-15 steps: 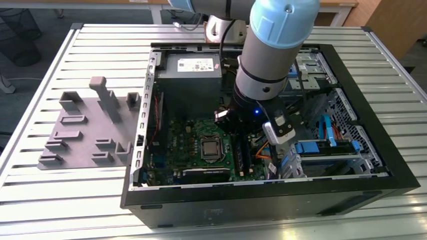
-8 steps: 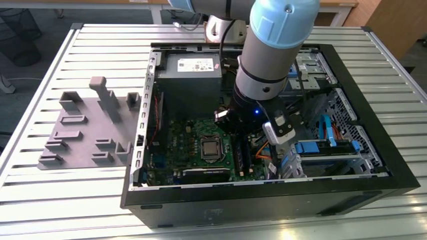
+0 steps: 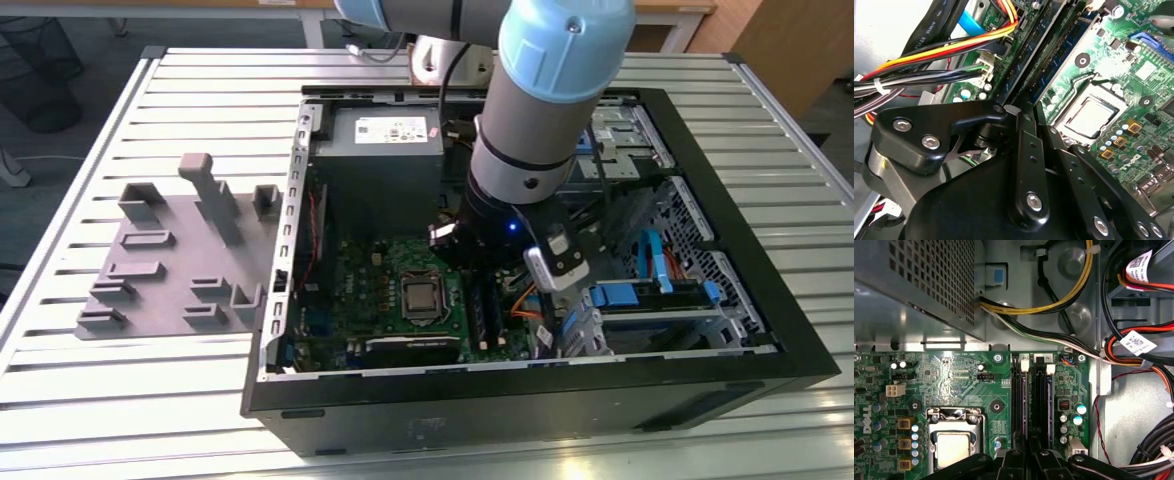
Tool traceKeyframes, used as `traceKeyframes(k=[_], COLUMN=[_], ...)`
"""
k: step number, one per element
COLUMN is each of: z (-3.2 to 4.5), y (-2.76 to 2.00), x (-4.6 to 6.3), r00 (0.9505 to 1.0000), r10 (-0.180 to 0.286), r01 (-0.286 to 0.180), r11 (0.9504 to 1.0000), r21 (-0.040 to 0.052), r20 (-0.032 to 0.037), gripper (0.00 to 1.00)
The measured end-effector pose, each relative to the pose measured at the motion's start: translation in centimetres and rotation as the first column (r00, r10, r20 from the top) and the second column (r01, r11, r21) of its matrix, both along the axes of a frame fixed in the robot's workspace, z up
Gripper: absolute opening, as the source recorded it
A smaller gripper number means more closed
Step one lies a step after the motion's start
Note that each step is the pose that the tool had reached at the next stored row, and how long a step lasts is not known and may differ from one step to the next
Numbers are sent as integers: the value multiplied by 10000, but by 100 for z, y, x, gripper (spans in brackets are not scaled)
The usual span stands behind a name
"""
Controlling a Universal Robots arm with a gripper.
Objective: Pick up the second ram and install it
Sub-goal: 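Insert the second ram into the second slot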
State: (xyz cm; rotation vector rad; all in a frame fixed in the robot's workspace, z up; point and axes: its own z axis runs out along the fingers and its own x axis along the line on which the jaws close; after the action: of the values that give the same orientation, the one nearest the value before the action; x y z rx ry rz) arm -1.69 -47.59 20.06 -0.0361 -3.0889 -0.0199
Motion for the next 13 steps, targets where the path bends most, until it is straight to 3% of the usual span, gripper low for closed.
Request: traceKeyframes(k=[7,8,13], z=[-16,-7,126], y=[6,3,1], x=[2,1,0], r00=[10000,10000,10000], r10=[0,1,0], r01=[0,-1,0], r11=[10000,10000,10000], r21=[40,20,6], r20=[14,7,0], gripper=[15,21,27])
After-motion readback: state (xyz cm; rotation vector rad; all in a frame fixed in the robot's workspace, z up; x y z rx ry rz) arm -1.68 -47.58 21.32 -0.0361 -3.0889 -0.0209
